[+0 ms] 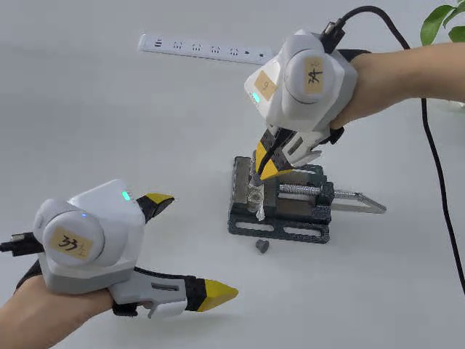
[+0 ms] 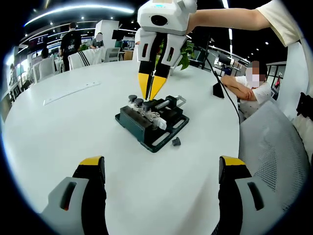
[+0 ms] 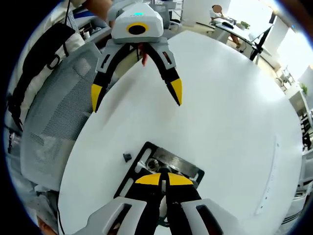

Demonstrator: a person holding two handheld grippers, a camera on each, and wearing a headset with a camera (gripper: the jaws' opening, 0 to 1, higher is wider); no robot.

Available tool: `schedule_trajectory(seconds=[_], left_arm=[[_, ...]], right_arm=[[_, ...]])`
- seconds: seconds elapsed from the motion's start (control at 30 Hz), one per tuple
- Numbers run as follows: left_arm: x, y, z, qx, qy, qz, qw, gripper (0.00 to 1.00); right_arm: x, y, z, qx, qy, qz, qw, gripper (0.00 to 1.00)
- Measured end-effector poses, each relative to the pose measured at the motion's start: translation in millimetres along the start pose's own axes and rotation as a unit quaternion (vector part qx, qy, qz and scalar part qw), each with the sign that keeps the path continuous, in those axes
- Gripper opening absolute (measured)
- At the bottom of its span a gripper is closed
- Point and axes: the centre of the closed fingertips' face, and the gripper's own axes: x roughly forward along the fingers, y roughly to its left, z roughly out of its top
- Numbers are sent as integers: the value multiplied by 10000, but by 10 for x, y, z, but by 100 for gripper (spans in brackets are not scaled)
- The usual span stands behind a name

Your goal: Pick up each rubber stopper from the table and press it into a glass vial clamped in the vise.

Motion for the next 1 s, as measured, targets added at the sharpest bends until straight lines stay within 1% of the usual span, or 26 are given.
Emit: schedule_trajectory(seconds=[0.23, 0.37, 0.47, 0.63, 0.8, 0.83, 0.9, 0.93, 1.0], left_arm=[[-6, -15, -5, -8, 22, 6, 10000, 96], [-3, -30, -17, -22, 36, -3, 10000, 96], [-3, -25, -27, -32, 33, -5, 10000, 96], [-6, -32, -29, -45, 41, -6, 10000, 96], [2, -38, -36, -56, 35, -17, 10000, 96], [4, -38, -39, -57, 35, -20, 10000, 96], [6, -36, -41, -66, 27, -21, 10000, 96], [7, -31, -45, -68, 28, -16, 10000, 96], [7, -25, -47, -82, 18, -15, 10000, 96]], right_arm=[[16, -1, 5, 32, 6, 31, 10000, 0], [41, 11, 14, 1, 20, 57, 10000, 0], [60, 14, 4, -53, 87, 65, 9999, 0], [63, -1, -5, -59, 90, 55, 9999, 0], [71, 5, -1, -271, 221, 65, 9994, 0], [77, -3, 4, -261, 248, 82, 9993, 0], [76, -6, 3, -104, 281, 124, 9995, 0], [76, -7, -1, -30, 251, 157, 9996, 0], [70, 10, -2, 9, 234, 180, 9996, 0]])
